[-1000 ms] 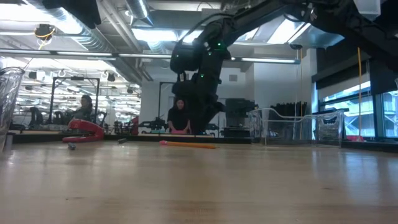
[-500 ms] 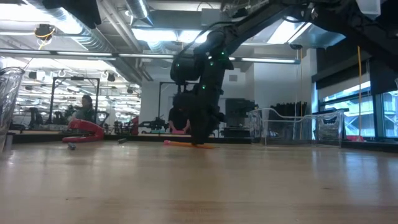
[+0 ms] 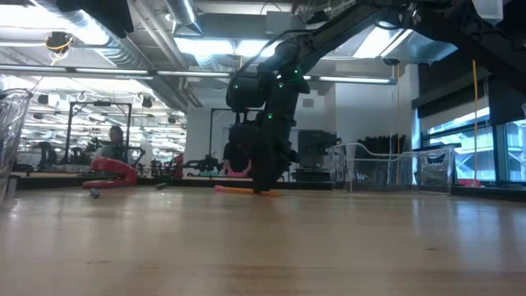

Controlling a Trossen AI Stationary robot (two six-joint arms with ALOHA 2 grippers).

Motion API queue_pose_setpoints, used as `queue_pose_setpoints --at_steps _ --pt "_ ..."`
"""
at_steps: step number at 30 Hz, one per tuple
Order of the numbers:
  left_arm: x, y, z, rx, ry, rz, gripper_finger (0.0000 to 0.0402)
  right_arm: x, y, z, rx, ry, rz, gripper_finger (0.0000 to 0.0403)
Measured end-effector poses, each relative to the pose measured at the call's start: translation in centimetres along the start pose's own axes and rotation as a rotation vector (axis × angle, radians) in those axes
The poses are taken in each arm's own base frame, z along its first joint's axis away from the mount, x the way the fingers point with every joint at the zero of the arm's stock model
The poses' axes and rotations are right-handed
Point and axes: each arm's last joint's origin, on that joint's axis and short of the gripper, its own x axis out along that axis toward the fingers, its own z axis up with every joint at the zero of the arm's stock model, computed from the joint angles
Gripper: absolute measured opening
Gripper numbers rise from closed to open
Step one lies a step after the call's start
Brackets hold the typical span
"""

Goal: Sort crayons/erasers/pens/pencils in bins
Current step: Put the yellow pencil into the bottom left transparent bin

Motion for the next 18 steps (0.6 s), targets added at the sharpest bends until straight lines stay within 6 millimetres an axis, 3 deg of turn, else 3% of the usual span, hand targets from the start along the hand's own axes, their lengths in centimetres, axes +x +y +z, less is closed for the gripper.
queue_pose_setpoints --at_steps 6,18 --pt "0.00 0.00 0.00 0.000 0.000 0.000 0.0102 0.06 -0.02 -0.02 0.009 0.001 -0.003 0.0107" --pt "0.00 0.00 0.00 0.002 -0.001 0.000 0.0102 0.15 -0.01 0.01 0.001 0.001 0.006 0.0011"
